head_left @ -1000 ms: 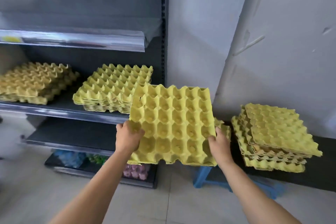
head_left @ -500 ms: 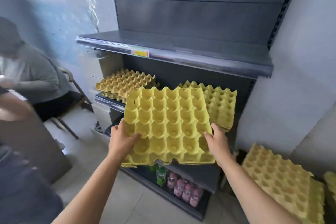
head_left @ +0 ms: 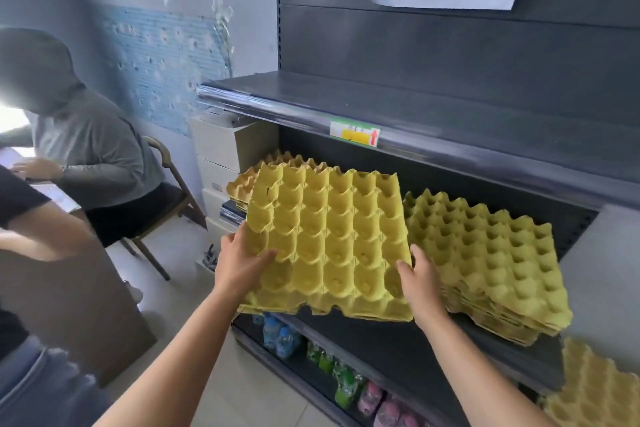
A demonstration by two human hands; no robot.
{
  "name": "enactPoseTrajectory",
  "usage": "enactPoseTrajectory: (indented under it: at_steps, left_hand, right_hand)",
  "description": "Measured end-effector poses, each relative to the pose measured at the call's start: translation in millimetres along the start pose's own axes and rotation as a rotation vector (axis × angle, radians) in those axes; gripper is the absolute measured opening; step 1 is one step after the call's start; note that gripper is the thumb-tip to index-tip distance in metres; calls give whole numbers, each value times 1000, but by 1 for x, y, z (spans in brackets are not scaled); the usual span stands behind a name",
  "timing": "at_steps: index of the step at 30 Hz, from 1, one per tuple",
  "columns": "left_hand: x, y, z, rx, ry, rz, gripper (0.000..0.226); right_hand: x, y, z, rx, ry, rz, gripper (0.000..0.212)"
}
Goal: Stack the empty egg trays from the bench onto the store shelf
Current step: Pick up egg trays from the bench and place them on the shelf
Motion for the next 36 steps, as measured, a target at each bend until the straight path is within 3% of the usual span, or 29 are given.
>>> enactPoseTrajectory:
  at_steps: [4, 6, 9, 12, 14, 22, 28, 32, 36]
  left_hand:
    - [56, 5, 5, 68, -11, -18, 74]
    - [85, 9, 11, 291, -15, 2, 76]
    - [110, 6, 33, 673, -234, 75, 72]
    - [125, -19, 45, 857, -503, -82, 64]
    - [135, -32, 40, 976, -575, -174, 65]
    - [209, -11, 33, 1014, -649, -23, 51]
    - [261, -20, 8, 947, -580, -149, 48]
    - [276, -35, -17, 922, -544, -344, 49]
    - [279, -40, -22, 971, -546, -375, 53]
  right_hand:
    - [42, -21, -6, 98, -10, 29, 47]
    - [64, -32, -11, 154, -23, 49, 47]
    - [96, -47, -22, 218, -55, 74, 47]
    - [123, -63, -33, 262, -96, 123, 49]
    - [136, -73, -40, 291, -114, 151, 49]
    - [188, -114, -72, 325, -148, 233, 50]
    - [217, -140, -77, 283, -206, 233, 47]
    - [223, -151, -63, 259, -334, 182, 44]
    - [222, -150, -53, 181, -349, 156, 43]
Point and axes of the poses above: each hand's wrist, its own x-axis towards the middle knuckle, its own y-axis out of the back of the hand, z = x × y, the point moved 6 cm from there along x, towards the middle knuckle, and after that the axes turned 9 degrees about -z, right-handed, at the moved point
